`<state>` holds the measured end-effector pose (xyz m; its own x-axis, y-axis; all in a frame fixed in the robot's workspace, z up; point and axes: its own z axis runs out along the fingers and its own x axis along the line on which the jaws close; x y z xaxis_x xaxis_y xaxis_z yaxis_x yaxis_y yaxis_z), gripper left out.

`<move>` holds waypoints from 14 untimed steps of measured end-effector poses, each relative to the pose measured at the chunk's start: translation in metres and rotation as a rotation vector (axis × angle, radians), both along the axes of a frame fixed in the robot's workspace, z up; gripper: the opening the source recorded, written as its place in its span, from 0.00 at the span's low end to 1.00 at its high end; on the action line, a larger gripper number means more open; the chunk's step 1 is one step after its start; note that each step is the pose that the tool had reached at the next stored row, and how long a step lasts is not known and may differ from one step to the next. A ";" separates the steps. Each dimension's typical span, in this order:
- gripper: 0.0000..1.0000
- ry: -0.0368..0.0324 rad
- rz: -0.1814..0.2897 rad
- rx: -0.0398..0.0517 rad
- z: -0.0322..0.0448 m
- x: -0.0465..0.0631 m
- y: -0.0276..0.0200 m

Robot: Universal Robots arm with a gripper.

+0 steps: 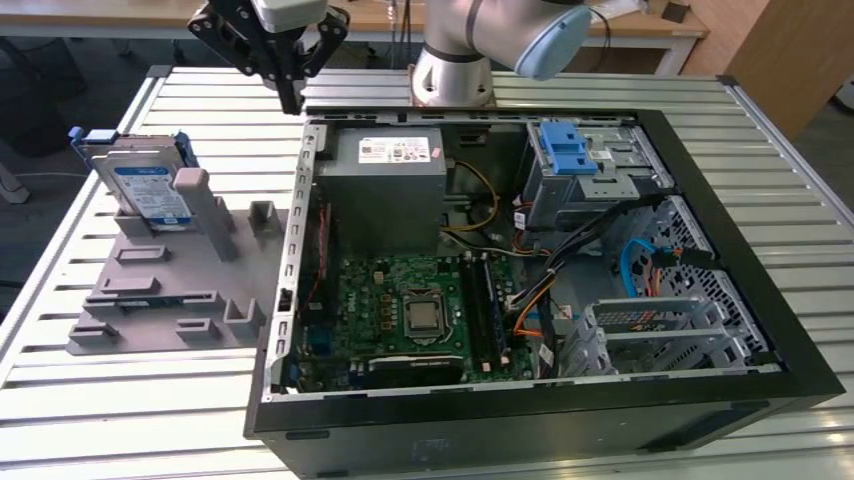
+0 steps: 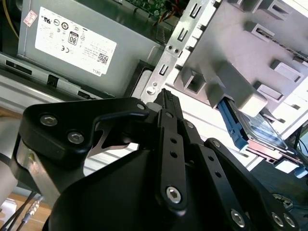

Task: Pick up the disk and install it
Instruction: 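Reach for the disk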

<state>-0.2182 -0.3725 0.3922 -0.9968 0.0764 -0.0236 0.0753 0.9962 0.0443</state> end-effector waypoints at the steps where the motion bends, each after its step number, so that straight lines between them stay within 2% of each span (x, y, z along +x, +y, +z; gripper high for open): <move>1: 0.11 0.0005 0.000 0.0000 -0.0001 -0.001 0.0001; 5: 0.11 0.0052 0.000 0.0001 -0.0006 -0.006 0.0007; 10: 0.11 0.0278 0.000 0.0000 -0.0014 -0.010 0.0013; 14: 0.11 0.0291 0.000 0.0000 -0.0020 -0.017 0.0016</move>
<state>-0.2351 -0.3710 0.3902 -0.9970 0.0768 0.0054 0.0770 0.9961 0.0421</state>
